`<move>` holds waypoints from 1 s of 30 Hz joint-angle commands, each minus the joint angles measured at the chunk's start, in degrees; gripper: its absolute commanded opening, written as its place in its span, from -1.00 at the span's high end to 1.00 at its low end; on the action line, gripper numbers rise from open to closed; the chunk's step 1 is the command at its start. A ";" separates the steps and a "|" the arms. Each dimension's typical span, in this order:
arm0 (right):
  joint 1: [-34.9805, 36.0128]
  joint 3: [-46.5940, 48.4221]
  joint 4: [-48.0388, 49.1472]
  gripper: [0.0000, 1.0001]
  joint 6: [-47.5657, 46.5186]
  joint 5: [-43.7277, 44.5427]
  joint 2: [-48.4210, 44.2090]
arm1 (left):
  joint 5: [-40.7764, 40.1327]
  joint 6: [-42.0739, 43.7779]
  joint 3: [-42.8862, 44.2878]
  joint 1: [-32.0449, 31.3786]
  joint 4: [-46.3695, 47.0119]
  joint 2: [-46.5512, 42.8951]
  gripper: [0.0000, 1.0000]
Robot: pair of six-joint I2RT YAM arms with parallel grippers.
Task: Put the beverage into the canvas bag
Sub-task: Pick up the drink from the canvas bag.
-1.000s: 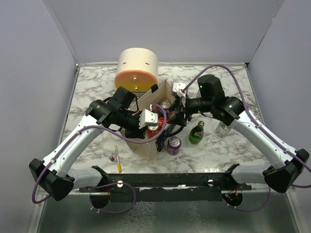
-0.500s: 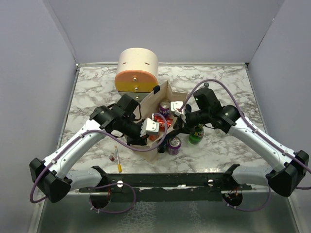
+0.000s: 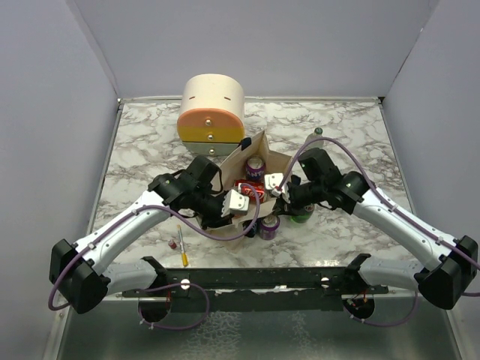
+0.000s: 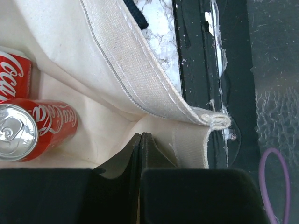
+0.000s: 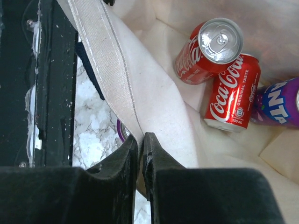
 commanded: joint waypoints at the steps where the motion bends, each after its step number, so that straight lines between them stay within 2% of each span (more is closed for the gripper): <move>1: 0.16 -2.85 -3.21 0.83 -3.46 4.19 -0.17 | -1.80 0.46 -4.22 -0.87 0.06 0.38 1.00; 5: 0.16 -3.94 -2.36 0.87 -4.65 5.13 -0.36 | -3.44 2.05 -6.25 -1.11 0.93 0.69 1.00; 15: 0.16 -4.21 -2.20 0.94 -7.29 7.27 2.01 | -6.80 -0.56 -11.16 -1.24 7.00 1.57 1.00; 20: 0.12 -2.72 -1.93 0.94 -7.03 7.76 2.03 | -9.04 0.32 -7.96 -1.19 6.59 2.74 1.00; 24: 0.11 -0.22 2.36 0.85 -3.85 6.18 0.28 | -10.39 -0.13 -2.20 -1.24 6.50 3.62 0.96; 30: 0.10 3.87 8.22 0.55 1.00 3.71 -0.97 | -10.51 -1.05 5.18 -1.16 6.60 3.45 0.75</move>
